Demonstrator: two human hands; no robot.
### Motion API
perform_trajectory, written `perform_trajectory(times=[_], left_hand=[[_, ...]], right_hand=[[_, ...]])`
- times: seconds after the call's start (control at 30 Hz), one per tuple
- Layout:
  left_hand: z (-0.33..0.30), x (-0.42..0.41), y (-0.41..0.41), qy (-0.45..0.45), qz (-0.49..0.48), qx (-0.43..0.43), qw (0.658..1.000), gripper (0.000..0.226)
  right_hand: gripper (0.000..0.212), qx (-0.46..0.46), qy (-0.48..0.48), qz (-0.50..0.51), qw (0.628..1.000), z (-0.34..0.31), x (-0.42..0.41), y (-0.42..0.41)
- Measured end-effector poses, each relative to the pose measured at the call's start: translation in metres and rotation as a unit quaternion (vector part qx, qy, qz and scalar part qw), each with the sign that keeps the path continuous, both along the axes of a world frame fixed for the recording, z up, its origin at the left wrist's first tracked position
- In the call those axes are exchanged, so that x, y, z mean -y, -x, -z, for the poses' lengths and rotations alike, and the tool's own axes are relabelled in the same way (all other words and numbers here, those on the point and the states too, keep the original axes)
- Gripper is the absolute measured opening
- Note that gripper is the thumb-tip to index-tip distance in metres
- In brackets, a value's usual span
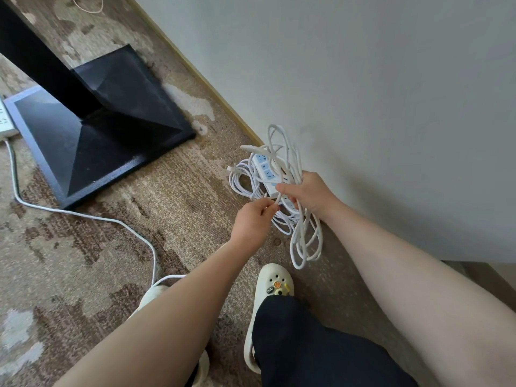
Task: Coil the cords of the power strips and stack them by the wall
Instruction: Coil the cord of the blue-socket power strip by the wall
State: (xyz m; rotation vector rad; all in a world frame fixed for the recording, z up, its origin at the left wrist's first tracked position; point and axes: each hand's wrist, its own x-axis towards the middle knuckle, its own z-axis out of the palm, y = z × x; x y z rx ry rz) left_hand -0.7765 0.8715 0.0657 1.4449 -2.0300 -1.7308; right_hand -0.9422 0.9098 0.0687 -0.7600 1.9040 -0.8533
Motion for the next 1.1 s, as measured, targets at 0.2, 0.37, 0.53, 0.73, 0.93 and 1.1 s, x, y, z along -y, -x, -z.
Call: perform_trajectory(times=[0.2, 0.37, 0.53, 0.73, 0.93, 1.1], left_hand=[[0.004, -0.009, 0.002, -0.038, 0.054, 0.012, 0.998, 0.035], [0.01, -0.005, -0.015, -0.045, 0.108, 0.028, 0.993, 0.028], [0.032, 0.019, -0.069, -0.069, 0.118, 0.1, 0.986, 0.022], [0.047, 0.037, -0.115, -0.095, 0.077, 0.113, 0.986, 0.025], [0.034, 0.052, -0.113, -0.002, -0.057, 0.132, 0.99, 0.025], [-0.028, 0.093, -0.068, 0.167, -0.126, -0.002, 0.978, 0.021]], right_hand=[[0.016, -0.058, -0.008, 0.0, 0.998, 0.002, 0.003, 0.001], [0.008, -0.069, -0.035, 0.036, 0.996, 0.006, -0.004, 0.004], [0.01, -0.015, -0.037, 0.095, 0.995, 0.003, -0.002, 0.011], [0.015, -0.012, -0.001, 0.139, 0.99, 0.001, 0.005, 0.003], [0.011, -0.062, -0.003, 0.131, 0.989, 0.007, 0.009, 0.001], [0.012, -0.103, 0.005, 0.119, 0.987, 0.004, 0.017, 0.007]])
